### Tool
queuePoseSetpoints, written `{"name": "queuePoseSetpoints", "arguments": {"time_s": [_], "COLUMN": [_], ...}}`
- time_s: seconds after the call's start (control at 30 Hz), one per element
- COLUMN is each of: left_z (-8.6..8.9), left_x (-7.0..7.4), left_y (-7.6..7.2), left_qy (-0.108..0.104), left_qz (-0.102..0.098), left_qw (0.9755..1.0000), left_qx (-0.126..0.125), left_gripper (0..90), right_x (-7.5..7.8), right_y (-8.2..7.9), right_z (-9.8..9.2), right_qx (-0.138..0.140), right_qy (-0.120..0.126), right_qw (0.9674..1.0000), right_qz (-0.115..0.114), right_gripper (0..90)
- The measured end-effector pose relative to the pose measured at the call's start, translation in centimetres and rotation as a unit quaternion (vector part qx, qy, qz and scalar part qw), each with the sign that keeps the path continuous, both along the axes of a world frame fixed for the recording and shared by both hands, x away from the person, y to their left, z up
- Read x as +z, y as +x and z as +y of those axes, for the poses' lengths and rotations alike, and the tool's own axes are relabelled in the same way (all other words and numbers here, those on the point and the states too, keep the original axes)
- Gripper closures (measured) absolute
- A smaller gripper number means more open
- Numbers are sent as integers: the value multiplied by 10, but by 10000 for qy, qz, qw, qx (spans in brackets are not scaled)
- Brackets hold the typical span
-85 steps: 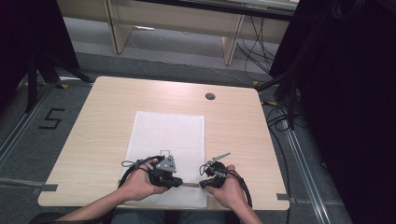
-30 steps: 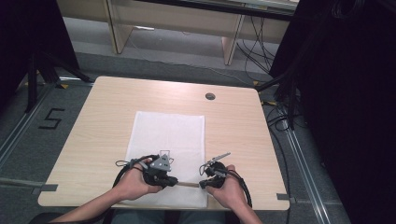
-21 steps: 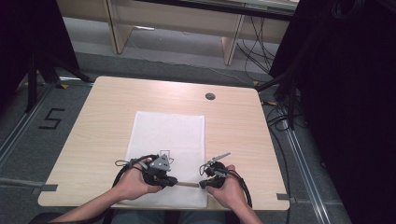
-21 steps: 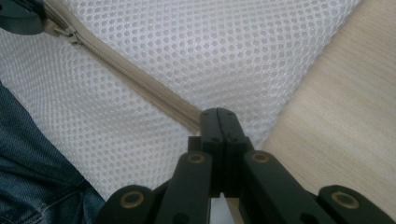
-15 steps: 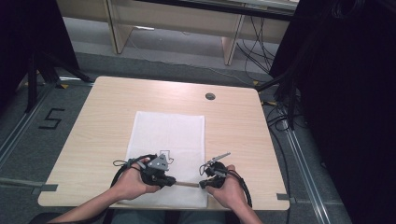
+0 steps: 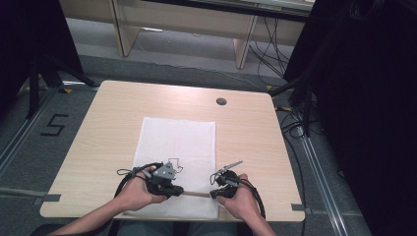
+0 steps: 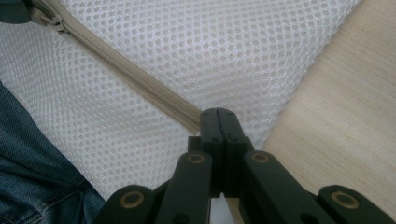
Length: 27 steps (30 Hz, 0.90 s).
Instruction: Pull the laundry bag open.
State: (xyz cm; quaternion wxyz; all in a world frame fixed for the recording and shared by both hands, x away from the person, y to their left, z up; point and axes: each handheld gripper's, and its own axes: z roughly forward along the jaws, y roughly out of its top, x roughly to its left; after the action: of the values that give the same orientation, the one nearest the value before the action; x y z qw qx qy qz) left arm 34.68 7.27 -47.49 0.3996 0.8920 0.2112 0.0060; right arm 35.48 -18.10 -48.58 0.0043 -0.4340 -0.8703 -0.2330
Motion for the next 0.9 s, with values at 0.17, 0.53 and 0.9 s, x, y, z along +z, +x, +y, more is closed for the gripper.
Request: {"name": "queuePoseSetpoints", "arguments": {"time_s": [0.17,0.53,0.9], "left_z": [2,7,12], "left_x": [1,1,2], "left_y": [0,0,1], "left_qy": [-4,-45,-1], "left_qz": [1,12,-41], "left_qw": [10000,10000,10000], "left_qx": [23,32,-14], "left_gripper": [874,874,874], "right_x": [0,0,0], "right_y": [0,0,0], "right_z": [0,0,0], "right_qx": [-1,-3,-2], "right_qy": [3,0,3], "right_qw": [10000,10000,10000], "right_qz": [-2,1,3], "right_gripper": [900,900,900]}}
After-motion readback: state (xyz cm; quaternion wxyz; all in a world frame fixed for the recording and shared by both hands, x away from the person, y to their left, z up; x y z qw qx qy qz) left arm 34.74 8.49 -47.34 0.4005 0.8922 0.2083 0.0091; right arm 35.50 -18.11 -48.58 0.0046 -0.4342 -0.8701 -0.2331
